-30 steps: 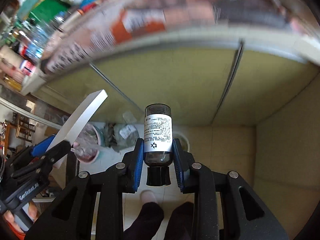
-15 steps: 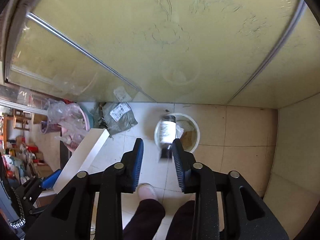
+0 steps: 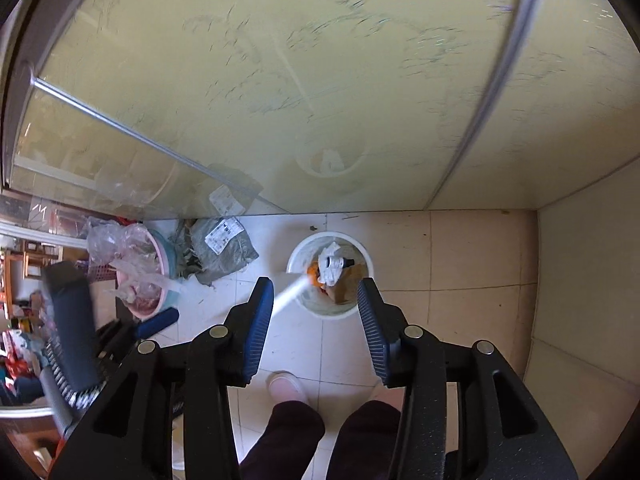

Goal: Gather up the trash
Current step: 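Raise both tools back up to the counter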

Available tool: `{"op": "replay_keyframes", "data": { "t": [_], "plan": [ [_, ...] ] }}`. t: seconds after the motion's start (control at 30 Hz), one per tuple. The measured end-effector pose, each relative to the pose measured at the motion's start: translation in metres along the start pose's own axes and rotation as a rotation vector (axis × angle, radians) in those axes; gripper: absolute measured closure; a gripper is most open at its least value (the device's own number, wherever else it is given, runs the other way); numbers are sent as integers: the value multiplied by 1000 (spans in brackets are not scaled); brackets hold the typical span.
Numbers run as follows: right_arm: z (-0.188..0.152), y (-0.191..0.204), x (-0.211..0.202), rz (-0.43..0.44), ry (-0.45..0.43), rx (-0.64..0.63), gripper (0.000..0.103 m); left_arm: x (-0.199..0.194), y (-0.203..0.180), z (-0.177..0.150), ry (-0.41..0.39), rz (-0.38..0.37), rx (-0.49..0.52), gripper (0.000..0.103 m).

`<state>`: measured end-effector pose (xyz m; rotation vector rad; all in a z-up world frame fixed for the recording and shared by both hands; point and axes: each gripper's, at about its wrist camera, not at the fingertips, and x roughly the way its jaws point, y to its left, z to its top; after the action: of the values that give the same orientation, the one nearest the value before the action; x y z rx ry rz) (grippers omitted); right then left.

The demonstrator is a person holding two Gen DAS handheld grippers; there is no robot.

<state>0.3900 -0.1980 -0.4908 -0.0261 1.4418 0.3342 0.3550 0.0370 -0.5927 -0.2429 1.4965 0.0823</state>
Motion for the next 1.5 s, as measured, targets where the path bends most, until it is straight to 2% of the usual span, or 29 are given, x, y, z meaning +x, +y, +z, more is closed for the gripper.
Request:
{"op": "replay_keyframes", "data": {
  "t": [0.17,0.33,0.43,0.63,0.83,1.0,1.2,1.3,1.37,1.5],
  "plan": [
    [-2,7,-27,-8,-23,22,63,-40,-1,2,-31,1,-6,37],
    [4,35,-79,-5,-79,24,63,-129,3,5,-132,-26,22,37],
    [11,58,-130,-9,-149,11,63,-202,4,11,-235,-41,61,37],
    [24,111,-238,-32,-353,3,63,-348,16,29,-476,-71,131,37],
    [30,155,-316,-52,-567,16,60,-446,39,43,-680,-110,155,33],
    [46,167,-356,-19,-681,12,56,-491,47,61,-768,-131,158,33],
    [85,162,-388,-57,-793,-26,53,-515,31,103,-850,-87,157,30],
    [128,142,-385,-57,-810,-51,52,-509,16,134,-861,-53,125,29],
    [163,128,-379,-47,-788,-67,52,-498,4,162,-848,-19,85,29],
    [257,92,-357,-22,-690,-83,52,-474,-16,224,-752,36,-7,29]
  ]
}}
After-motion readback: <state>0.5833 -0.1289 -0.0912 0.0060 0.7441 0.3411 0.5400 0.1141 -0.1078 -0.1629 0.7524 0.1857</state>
